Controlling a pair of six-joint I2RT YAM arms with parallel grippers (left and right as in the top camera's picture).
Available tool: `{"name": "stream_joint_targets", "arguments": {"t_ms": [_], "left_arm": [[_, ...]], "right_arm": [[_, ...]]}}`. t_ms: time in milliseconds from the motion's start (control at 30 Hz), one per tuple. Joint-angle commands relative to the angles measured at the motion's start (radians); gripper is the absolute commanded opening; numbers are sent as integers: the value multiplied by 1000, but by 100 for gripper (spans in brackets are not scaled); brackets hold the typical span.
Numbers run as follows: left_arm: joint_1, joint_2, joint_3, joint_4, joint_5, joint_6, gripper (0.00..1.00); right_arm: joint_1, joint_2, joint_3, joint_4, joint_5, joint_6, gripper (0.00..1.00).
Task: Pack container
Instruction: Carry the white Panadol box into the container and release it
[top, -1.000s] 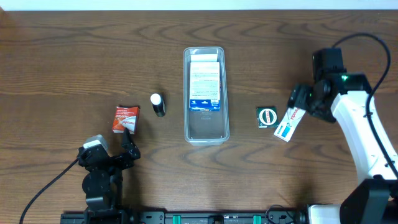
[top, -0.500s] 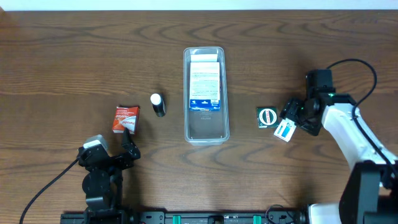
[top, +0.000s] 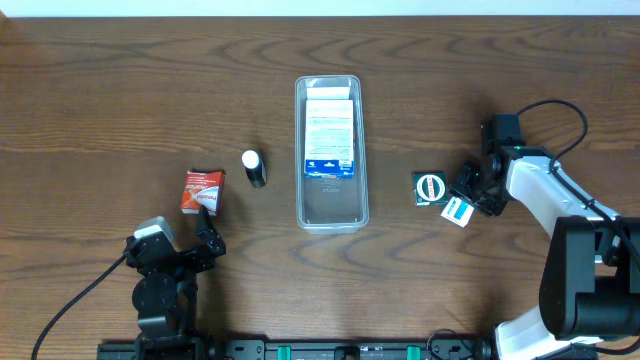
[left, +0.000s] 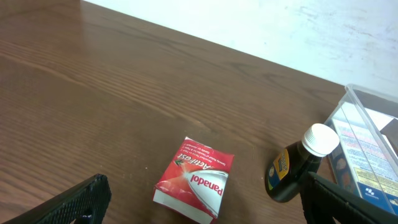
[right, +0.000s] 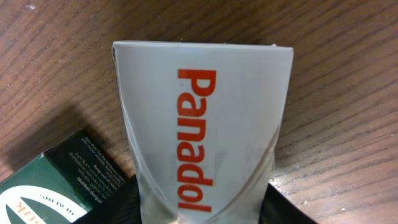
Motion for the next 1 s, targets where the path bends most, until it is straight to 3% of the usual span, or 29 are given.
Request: {"name": "stream_joint_targets", "arguments": {"t_ms": [0, 267, 533, 733, 967], "left_arm": [[2, 0, -23, -9, 11, 2, 98], [2, 0, -23, -9, 11, 2, 98], [2, 0, -23, -9, 11, 2, 98], [2, 0, -23, -9, 11, 2, 98], [2, 0, -23, -9, 11, 2, 98]], "right_arm": [[-4, 0, -3, -1, -3, -2, 39], [30, -134, 121, -47, -19, -97, 37], [264, -236, 377, -95, -18, -133, 36], [472, -175, 409, 41, 11, -138, 40], [562, 32, 409, 256, 11, -120, 42]]}}
